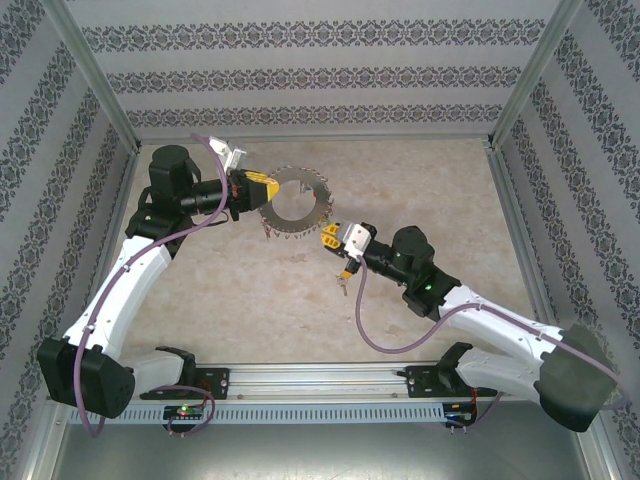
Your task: Put the keys on the keyring
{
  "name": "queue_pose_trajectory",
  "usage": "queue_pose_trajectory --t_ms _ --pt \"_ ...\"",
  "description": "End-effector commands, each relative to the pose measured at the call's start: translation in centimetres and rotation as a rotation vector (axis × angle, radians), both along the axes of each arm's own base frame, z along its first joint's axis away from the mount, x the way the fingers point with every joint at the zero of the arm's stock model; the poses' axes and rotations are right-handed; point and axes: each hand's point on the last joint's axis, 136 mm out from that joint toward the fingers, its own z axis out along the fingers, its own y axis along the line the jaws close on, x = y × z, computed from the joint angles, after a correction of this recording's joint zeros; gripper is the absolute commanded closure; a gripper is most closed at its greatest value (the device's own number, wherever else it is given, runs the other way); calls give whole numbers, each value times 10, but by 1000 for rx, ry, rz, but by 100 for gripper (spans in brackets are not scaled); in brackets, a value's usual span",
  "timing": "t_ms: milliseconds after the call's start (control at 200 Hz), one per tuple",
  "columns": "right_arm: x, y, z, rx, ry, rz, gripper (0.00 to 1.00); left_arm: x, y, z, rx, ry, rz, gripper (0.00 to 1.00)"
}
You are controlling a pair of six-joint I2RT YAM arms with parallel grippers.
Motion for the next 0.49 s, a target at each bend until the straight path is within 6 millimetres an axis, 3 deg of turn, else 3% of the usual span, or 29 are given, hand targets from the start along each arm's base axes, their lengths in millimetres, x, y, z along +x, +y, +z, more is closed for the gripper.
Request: queue_pose_trajectory --t_ms 0,490 --pt "3 5 25 53 -56 -7 87 -8 -1 27 -8 -96 -30 100" --pt "11 0 20 48 -53 -73 77 -11 0 27 -4 -95 -31 100"
